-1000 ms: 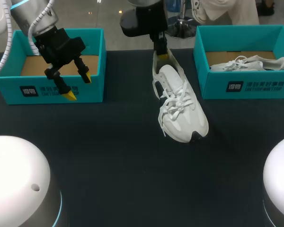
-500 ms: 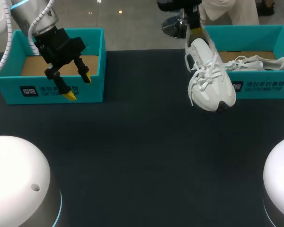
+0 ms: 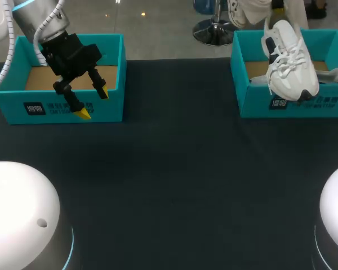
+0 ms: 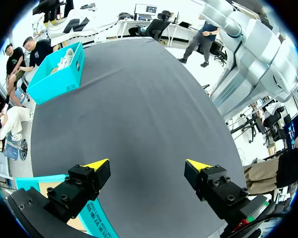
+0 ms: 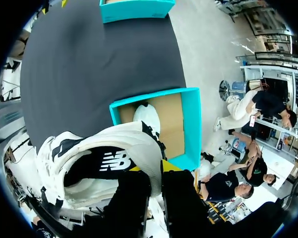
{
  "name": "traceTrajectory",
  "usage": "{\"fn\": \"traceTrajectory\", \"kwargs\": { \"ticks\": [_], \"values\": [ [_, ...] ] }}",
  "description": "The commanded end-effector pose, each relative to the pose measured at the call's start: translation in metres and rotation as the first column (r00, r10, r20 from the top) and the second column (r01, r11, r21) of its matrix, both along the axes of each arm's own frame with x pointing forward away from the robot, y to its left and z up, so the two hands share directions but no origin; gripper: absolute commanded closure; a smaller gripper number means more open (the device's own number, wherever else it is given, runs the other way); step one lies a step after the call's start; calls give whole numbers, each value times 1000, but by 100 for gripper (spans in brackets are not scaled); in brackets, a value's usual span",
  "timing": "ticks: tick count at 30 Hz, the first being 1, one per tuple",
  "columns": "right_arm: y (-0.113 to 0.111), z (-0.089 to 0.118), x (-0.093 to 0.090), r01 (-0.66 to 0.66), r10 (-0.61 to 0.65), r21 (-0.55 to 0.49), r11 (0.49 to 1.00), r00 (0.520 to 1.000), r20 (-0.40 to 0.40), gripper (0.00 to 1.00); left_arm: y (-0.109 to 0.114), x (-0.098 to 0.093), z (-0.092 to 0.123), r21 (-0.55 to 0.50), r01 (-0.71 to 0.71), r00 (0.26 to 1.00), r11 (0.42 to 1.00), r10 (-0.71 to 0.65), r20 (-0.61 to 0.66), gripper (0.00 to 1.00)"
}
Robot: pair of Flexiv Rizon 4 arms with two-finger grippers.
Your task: Take the shoe out of the shoebox, open the shoe tongue, remove and reinsert the insole, then place the shoe into the shoebox
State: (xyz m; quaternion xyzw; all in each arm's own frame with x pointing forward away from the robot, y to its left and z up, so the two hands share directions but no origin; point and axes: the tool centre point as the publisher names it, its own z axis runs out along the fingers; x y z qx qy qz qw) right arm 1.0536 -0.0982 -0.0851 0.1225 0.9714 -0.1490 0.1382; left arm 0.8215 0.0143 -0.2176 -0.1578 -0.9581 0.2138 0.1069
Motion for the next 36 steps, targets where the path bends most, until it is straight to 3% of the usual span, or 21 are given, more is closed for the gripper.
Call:
{"fn": "traceTrajectory", "kwargs": {
  "ticks": [1,5,30,36],
  "values": [
    [-23,-1,18,4,-4,57,998,1000,2,100,0,0,0,3,1,1000,1000,-1,0,0],
    [-37,-3,32,38,-35,61,997,998,-45,100,0,0,0,3,1,1000,1000,-1,0,0],
    [-37,-3,32,38,-35,61,997,998,-45,100,0,0,0,3,1,1000,1000,-1,0,0],
    [-61,-4,69,30,-29,62,998,1000,-10,100,0,0,0,3,1,1000,1000,-1,0,0]
  ]
}}
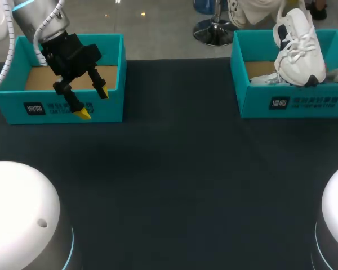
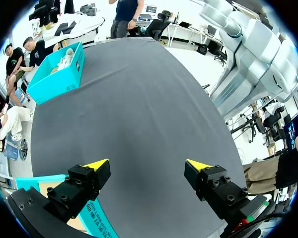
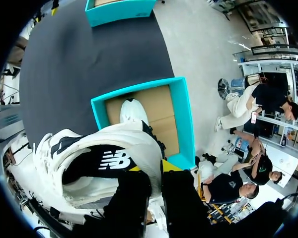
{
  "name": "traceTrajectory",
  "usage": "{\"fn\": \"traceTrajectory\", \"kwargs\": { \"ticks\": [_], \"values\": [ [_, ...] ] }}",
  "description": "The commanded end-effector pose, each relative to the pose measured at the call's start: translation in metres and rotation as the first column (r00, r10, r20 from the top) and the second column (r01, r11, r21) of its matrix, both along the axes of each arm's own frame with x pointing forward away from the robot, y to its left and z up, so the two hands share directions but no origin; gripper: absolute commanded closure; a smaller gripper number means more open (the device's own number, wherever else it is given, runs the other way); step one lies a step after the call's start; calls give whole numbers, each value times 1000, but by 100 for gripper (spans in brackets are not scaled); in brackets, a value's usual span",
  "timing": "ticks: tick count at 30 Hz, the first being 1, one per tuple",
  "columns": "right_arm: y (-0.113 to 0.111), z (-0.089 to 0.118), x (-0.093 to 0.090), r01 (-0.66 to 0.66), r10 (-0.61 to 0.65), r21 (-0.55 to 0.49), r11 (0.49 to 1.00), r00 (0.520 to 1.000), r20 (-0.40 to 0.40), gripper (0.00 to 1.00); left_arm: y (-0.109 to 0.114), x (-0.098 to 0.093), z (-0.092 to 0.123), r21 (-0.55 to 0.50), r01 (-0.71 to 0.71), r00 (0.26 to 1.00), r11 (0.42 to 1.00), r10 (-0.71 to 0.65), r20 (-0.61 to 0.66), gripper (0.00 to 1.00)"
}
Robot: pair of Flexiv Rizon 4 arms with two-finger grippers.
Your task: Take the shoe out of the shoebox, open the shoe tongue, remove and reinsert the insole, then place the shoe into the shoebox
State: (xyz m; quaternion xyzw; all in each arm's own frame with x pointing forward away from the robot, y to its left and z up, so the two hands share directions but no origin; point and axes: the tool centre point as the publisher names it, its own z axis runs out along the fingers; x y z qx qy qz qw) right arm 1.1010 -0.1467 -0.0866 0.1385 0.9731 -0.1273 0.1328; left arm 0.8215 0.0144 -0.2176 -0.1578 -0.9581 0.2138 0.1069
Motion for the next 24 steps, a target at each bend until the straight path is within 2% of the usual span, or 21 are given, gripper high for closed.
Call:
{"fn": "traceTrajectory", "kwargs": {
  "ticks": [1,4,9,10,13,24],
  "values": [
    [-18,-4,28,10,-10,7,1000,1000,-1,100,0,0,0,3,1,1000,1000,-1,0,0],
    [-38,-8,44,29,-30,39,999,999,17,100,0,0,0,3,1,1000,1000,-1,0,0],
    [-76,-17,72,66,-65,65,996,998,-12,100,0,0,0,3,1,1000,1000,-1,0,0],
    [-83,-17,76,77,-77,74,994,997,5,100,0,0,0,3,1,1000,1000,-1,0,0],
    [-100,-19,88,96,-96,81,992,995,-10,100,0,0,0,3,1,1000,1000,-1,0,0],
    [-122,-27,113,120,-115,94,988,992,-57,100,0,0,0,3,1,1000,1000,-1,0,0]
  ]
}}
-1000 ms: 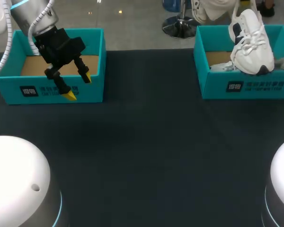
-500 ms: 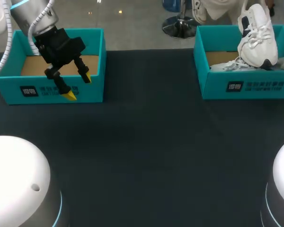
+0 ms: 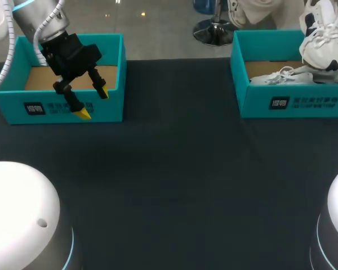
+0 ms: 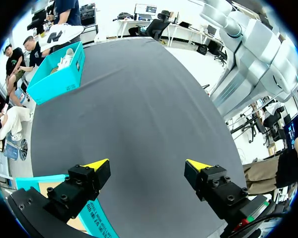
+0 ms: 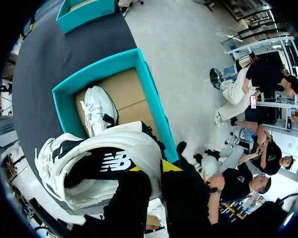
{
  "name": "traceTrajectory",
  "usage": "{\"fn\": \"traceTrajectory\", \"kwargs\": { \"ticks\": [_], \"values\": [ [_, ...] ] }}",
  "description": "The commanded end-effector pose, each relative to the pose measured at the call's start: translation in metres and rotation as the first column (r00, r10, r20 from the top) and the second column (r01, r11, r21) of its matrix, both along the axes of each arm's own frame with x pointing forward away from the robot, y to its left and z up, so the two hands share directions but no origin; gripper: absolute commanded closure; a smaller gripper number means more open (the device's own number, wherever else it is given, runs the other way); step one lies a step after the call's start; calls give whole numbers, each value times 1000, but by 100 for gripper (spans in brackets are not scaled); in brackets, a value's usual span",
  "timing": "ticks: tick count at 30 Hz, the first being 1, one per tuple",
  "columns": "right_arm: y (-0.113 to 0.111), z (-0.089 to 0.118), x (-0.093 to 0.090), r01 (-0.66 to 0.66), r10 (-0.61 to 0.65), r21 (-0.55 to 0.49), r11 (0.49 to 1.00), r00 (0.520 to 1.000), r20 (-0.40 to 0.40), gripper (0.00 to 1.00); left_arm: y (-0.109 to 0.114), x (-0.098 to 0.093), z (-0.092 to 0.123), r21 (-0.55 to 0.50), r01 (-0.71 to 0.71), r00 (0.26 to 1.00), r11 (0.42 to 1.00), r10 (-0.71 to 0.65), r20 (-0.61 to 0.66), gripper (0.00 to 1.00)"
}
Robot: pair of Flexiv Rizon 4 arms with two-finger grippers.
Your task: Take the shoe out of the shoebox, open the shoe tongue, remove and reinsert the insole, then place the shoe into the shoebox
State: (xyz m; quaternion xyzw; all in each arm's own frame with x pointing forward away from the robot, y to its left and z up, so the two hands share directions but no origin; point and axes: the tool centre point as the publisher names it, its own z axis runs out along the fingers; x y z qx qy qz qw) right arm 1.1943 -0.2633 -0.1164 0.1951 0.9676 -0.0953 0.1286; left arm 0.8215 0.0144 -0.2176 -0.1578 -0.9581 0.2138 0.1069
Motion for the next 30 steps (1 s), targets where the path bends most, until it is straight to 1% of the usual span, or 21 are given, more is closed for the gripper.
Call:
{"fn": "traceTrajectory", "kwargs": {
  "ticks": [1,27,28,30],
  "values": [
    [-5,3,19,11,-10,24,1000,998,-68,100,0,0,0,3,1,1000,1000,-1,0,0],
    [-5,3,19,11,-10,24,1000,998,-68,100,0,0,0,3,1,1000,1000,-1,0,0],
    [-4,3,19,45,-44,10,999,997,-70,100,0,0,0,3,1,1000,1000,-1,0,0],
    [-1,6,17,130,-132,-25,991,983,-125,100,0,0,0,3,1,1000,1000,-1,0,0]
  ]
}}
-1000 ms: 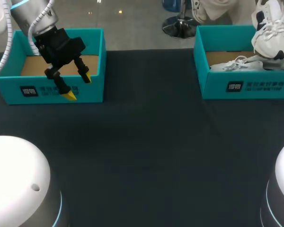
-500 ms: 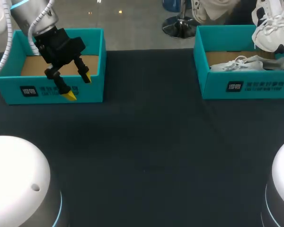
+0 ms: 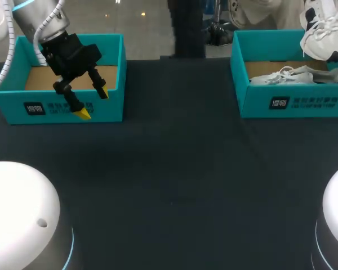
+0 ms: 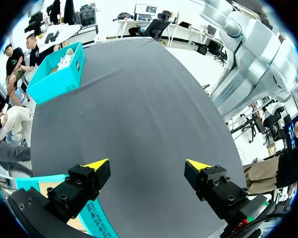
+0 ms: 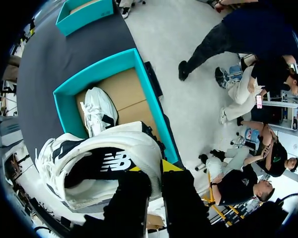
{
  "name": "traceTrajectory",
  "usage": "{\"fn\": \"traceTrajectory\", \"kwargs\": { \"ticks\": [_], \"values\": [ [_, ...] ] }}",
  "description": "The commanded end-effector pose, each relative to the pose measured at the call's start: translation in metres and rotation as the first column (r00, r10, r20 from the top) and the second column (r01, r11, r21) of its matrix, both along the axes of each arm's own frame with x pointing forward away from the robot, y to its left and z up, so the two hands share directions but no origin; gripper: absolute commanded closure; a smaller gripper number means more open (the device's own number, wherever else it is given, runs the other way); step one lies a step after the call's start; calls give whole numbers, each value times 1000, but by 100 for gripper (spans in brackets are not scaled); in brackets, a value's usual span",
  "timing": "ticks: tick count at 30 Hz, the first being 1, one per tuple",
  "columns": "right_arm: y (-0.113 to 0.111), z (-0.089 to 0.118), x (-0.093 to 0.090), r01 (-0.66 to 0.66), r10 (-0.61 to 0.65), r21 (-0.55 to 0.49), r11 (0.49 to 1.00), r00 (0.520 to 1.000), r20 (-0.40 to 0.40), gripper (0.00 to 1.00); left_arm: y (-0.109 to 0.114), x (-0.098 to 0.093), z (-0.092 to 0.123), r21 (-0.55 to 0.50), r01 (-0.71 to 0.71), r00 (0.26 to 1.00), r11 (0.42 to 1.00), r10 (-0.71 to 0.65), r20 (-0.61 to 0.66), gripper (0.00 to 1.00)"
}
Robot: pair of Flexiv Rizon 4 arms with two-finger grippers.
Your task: Take the shoe out of the shoebox, open the shoe tongue, remove and reinsert the insole, then place the shoe into the shoebox
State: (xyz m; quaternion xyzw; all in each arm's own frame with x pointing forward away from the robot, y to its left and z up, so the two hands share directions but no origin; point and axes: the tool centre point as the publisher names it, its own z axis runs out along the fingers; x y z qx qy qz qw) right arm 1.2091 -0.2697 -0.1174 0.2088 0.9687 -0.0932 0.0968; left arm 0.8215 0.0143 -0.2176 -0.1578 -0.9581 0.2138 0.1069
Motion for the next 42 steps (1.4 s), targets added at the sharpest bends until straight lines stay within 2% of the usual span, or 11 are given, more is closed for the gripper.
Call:
{"fn": "traceTrajectory", "kwargs": {
  "ticks": [1,6,7,16,19,41,42],
  "values": [
    [6,6,1,128,-131,-40,991,988,-84,100,0,0,0,3,1,1000,1000,-1,0,0],
    [8,8,-9,317,-316,-2,948,946,-73,100,0,0,0,3,1,1000,1000,-1,0,0],
    [8,8,-12,351,-350,18,936,935,-50,100,0,0,0,3,1,1000,1000,-1,0,0],
    [1,10,-35,577,-590,169,799,807,30,100,0,0,0,3,1,1000,1000,-1,0,0],
    [8,7,-34,559,-578,191,807,815,55,100,0,0,0,3,1,1000,1000,-1,0,0],
    [8,7,-34,559,-578,191,807,815,55,100,0,0,0,3,1,1000,1000,-1,0,0],
    [6,6,-33,590,-608,190,785,792,58,100,0,0,0,3,1,1000,1000,-1,0,0]
  ]
}}
